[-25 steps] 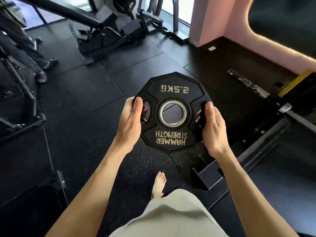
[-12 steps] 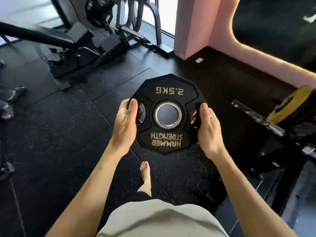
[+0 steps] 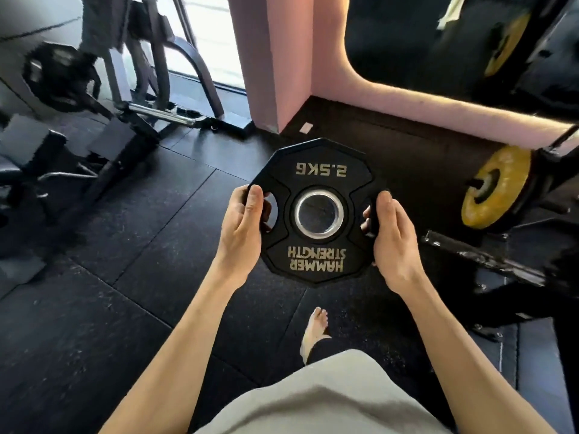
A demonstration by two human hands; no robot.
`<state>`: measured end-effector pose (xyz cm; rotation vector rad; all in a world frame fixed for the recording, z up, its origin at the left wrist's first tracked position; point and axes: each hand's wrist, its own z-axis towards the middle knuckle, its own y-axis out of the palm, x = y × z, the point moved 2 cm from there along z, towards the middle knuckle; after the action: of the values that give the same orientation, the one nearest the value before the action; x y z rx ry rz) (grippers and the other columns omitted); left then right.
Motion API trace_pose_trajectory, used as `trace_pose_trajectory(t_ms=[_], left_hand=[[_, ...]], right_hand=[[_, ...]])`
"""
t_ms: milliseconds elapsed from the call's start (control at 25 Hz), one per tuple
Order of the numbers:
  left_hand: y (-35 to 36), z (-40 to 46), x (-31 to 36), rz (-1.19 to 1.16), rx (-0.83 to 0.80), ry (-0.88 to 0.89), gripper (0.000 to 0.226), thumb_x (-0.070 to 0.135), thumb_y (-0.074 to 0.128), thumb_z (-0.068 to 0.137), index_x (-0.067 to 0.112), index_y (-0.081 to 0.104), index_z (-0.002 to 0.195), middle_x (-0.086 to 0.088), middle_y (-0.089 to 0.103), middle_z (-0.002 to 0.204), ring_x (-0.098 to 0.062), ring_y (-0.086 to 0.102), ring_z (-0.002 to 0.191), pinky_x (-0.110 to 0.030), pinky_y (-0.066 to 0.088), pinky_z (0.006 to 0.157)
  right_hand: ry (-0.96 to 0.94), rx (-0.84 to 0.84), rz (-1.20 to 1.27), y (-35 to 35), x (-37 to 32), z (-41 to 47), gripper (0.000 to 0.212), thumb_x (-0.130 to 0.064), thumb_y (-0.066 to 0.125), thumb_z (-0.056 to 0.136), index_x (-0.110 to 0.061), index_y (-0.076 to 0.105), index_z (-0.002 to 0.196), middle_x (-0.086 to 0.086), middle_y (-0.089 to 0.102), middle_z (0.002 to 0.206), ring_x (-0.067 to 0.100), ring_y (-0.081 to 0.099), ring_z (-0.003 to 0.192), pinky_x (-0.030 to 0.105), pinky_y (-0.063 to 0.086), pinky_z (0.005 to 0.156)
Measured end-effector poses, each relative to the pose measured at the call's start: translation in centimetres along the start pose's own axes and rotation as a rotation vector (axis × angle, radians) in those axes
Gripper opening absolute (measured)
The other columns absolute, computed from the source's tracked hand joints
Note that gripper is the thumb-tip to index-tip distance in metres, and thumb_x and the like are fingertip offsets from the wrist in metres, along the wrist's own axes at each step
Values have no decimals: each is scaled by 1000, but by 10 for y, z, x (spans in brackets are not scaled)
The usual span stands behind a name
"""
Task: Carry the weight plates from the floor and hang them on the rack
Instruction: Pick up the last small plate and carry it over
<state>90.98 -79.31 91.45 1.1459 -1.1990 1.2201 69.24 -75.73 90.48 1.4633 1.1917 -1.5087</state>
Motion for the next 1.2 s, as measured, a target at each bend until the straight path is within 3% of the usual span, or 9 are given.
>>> trace_pose_trajectory(t_ms=[120,240,360,560,720,920,1000,1200], left_hand=[[12,99,-13,-9,-50,6,30,35,35,105,7,45,99,-1,49,77,-4,46,63,-17,41,59],[27,191,-20,8,-80,16,35,42,37,101,8,47,98,-4,49,78,-7,46,65,-18,41,60],[43,280,-18,15,-89,2,32,46,39,97,17,50,93,-6,47,80,-10,45,68,-23,41,63],[68,417,-18,-8,-105,-43,25,42,40,102,23,54,92,5,50,81,-10,47,76,-29,43,72],[86,531,-31,-6,-181,-34,26,46,42,98,26,55,88,8,48,79,-13,44,77,-34,40,73],[111,692,-30,8,-330,18,25,43,41,101,27,53,87,16,49,73,-4,45,71,-28,41,68],[123,741,-26,27,-373,20,25,42,40,102,27,53,88,19,51,73,-1,47,71,-24,42,68],[182,858,-27,43,-494,21,22,39,40,104,30,55,89,24,57,75,3,53,76,-24,43,76]], right_hand=[[3,65,3,17,2,86,47,-55,34,98,-16,56,82,-2,55,73,2,52,62,25,41,56],[-4,78,56,30,0,172,47,-56,37,98,-16,56,82,2,55,75,9,52,66,28,42,61],[17,87,67,39,-11,255,46,-59,38,96,-19,56,82,5,55,78,15,50,65,30,40,56],[37,156,17,57,-32,380,53,-72,37,86,-24,57,80,0,56,76,13,50,63,28,40,53],[33,242,16,73,-33,480,47,-61,37,95,-22,56,79,-2,54,72,12,49,61,28,39,53],[46,375,93,100,-46,615,46,-55,40,96,-14,58,85,8,62,85,24,60,83,44,52,79],[46,412,127,105,-53,655,48,-53,39,98,-10,57,87,10,62,85,26,59,83,44,51,81],[48,512,208,94,-59,754,67,-69,46,88,-6,60,107,20,65,109,36,61,108,54,48,99]])
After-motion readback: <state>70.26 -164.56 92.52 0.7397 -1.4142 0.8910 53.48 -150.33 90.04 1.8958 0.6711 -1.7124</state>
